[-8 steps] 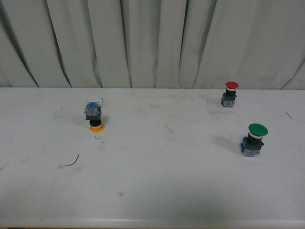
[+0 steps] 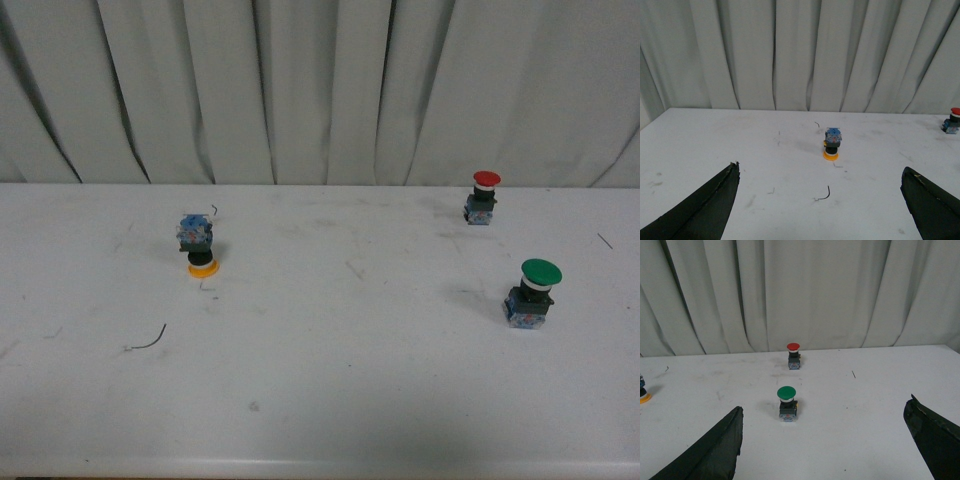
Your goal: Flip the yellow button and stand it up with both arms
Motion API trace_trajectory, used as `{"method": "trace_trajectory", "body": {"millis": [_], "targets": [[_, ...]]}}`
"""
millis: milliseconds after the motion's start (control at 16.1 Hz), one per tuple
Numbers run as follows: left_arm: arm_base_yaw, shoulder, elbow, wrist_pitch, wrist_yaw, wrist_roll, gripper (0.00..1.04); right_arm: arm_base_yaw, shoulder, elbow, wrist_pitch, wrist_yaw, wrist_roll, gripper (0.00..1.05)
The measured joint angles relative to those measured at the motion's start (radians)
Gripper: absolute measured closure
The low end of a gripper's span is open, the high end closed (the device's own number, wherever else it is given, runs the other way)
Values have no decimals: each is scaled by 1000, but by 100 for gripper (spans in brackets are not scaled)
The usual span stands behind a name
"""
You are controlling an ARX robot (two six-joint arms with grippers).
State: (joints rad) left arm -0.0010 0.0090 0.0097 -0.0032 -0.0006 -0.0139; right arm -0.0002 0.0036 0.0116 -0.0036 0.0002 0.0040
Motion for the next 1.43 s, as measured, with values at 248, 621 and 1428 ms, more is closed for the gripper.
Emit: {"method": "trace_trajectory", "body": {"millis": [248, 621, 1428], "targets": [[0, 0, 0, 0, 0, 0, 7, 0, 0, 0, 0, 0, 0, 6], [0, 0, 0, 0, 0, 0, 7, 0, 0, 0, 0, 0, 0, 6], [-201, 347, 241, -224, -584, -291, 7, -1, 0, 0, 0, 0, -1, 6]]}}
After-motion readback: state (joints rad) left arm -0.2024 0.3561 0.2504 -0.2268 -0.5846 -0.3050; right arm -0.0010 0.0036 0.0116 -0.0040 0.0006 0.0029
